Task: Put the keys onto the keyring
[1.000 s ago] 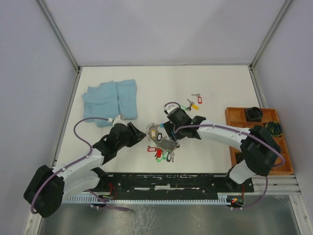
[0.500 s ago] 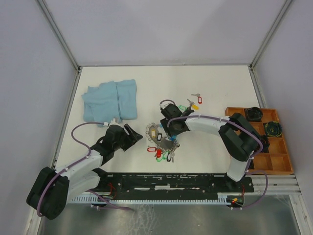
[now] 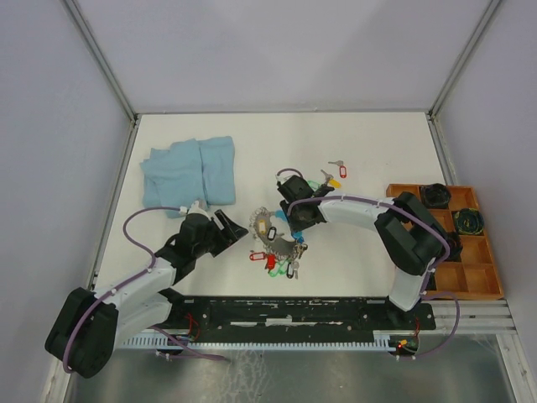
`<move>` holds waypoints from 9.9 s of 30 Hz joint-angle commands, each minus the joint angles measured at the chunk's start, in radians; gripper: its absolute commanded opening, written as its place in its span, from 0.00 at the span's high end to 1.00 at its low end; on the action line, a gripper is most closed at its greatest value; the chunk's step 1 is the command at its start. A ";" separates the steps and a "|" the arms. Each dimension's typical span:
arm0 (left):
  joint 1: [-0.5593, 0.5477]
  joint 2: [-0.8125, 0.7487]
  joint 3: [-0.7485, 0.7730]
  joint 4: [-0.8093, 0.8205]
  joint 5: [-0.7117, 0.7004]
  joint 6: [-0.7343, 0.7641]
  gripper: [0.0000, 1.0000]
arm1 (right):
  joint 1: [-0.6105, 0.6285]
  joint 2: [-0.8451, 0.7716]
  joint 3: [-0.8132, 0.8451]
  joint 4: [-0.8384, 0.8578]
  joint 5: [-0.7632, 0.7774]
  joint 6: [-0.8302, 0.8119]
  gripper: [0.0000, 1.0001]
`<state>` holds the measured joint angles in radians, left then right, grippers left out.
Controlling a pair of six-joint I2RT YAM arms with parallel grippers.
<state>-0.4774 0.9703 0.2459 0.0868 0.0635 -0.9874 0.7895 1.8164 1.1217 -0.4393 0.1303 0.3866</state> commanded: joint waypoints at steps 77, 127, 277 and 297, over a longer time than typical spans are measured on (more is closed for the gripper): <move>-0.082 0.293 -0.037 0.640 0.142 -0.169 0.91 | -0.233 -0.179 -0.268 0.418 -0.673 0.158 0.45; -0.101 -0.005 0.041 0.727 0.378 0.377 0.95 | -0.254 -0.507 -0.233 0.333 -0.860 -0.270 0.86; -0.026 0.048 0.023 0.626 0.211 -0.411 0.77 | -0.076 -0.654 -0.344 0.400 -0.598 -0.536 0.99; -0.030 -0.005 0.137 0.399 0.185 -0.139 0.97 | -0.078 -0.680 -0.407 0.413 -0.509 -0.525 0.89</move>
<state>-0.5045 1.0069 0.2878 0.5716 0.2630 -1.3148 0.7078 1.1847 0.7300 -0.0952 -0.4320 -0.1539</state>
